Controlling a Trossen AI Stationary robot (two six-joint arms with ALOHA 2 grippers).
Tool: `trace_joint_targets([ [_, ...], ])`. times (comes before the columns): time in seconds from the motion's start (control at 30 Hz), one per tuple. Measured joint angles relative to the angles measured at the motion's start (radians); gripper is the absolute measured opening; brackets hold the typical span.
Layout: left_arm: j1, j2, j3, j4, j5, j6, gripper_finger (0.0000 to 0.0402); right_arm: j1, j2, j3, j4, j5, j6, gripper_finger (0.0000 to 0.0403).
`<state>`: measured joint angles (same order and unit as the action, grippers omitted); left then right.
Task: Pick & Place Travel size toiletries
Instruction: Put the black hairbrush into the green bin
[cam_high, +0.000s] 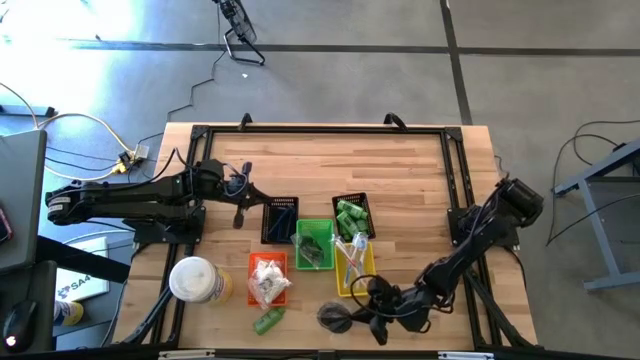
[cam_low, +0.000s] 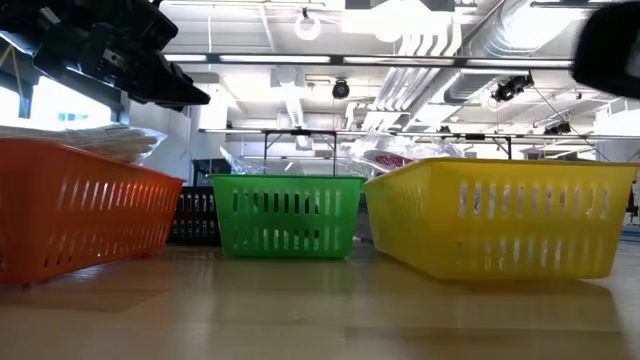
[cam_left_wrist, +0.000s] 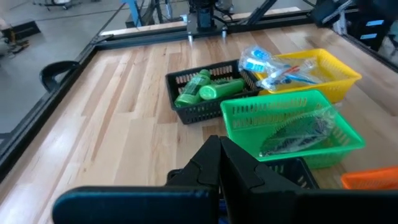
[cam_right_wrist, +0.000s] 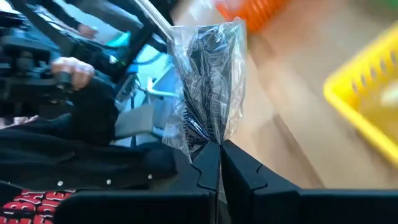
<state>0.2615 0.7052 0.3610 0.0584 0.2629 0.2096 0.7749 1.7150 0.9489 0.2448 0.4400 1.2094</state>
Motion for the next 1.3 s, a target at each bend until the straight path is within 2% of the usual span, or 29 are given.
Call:
trace_joint_targets([
  [0.3,0.0,0.0,0.0,-0.006,-0.011,-0.004,0.0,-0.08,-0.057,0.0,0.016,0.127,-0.233,0.0004],
  [0.63,0.0,0.0,0.0,-0.006,-0.012,-0.004,0.0,-0.225,-0.057,0.0,0.014,0.148,-0.473,0.0004],
  [0.83,0.0,0.0,0.0,-0.006,-0.012,-0.005,0.0,-0.274,-0.057,0.0,0.013,0.191,-0.554,0.0004],
  [1.0,0.0,0.0,0.0,-0.006,-0.012,-0.007,0.0,-0.281,-0.057,0.009,0.001,0.292,-0.65,0.0004],
  [1.3,0.0,0.0,0.0,-0.007,-0.013,-0.007,0.0,-0.279,-0.015,0.11,-0.067,0.448,-0.768,0.0004],
])
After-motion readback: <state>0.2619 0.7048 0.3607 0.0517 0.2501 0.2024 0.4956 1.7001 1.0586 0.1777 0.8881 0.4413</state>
